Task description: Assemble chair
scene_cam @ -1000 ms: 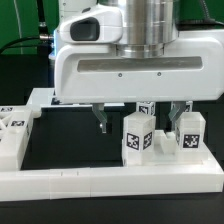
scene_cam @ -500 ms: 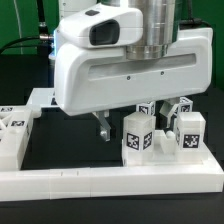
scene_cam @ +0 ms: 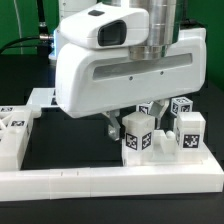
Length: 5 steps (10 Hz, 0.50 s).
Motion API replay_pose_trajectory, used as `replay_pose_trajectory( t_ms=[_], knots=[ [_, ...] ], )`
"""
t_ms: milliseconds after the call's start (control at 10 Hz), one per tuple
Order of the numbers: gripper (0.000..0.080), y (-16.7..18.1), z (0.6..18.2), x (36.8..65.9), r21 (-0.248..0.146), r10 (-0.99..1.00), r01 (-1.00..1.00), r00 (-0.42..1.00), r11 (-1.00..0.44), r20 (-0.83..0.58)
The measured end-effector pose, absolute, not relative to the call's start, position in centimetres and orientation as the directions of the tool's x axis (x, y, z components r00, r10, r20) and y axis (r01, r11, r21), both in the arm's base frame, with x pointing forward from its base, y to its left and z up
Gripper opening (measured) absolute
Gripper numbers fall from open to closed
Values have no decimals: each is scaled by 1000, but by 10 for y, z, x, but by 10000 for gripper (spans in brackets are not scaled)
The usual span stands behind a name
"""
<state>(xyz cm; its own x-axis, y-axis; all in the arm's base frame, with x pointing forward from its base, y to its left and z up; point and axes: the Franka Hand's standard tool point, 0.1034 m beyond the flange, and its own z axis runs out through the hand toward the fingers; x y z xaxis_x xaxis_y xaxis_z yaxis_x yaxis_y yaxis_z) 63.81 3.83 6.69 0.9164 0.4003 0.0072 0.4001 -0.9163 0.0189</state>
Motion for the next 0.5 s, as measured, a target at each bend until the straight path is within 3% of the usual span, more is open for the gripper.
replay_pose_trajectory(
  t_ms=[200,500],
  knots=[
    [288,38,67,638,17,374,374,927,-927,8],
    [288,36,66,638,-1,69,69,998,-998,14]
  ],
)
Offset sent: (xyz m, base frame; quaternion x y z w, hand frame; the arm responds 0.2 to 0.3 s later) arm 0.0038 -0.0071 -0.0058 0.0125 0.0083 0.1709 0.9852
